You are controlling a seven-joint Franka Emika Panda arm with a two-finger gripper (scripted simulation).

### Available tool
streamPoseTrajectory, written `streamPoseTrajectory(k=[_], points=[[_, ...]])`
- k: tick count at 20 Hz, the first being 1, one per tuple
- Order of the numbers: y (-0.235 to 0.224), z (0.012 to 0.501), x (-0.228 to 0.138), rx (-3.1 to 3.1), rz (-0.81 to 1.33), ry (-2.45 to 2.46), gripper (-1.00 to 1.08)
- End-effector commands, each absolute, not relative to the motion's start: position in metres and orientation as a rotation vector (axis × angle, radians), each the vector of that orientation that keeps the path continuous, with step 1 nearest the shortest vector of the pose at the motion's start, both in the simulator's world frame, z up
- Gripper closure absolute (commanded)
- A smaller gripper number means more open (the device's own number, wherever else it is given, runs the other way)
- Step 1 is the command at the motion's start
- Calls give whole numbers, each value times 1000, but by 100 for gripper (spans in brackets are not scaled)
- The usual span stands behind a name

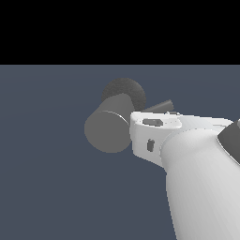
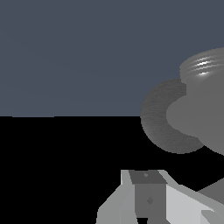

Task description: Turn on the faucet by rotating a designated handle.

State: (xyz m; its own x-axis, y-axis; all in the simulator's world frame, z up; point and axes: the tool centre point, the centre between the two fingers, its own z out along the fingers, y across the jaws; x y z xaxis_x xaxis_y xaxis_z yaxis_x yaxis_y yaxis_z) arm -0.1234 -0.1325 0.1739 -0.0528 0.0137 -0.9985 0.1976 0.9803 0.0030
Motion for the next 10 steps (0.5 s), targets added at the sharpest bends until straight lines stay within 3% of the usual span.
streamPoseTrajectory(k=[1,10], points=[[-130,175,-123,162,-148,1620,108],[-108,206,-117,152,-141,1599,108]])
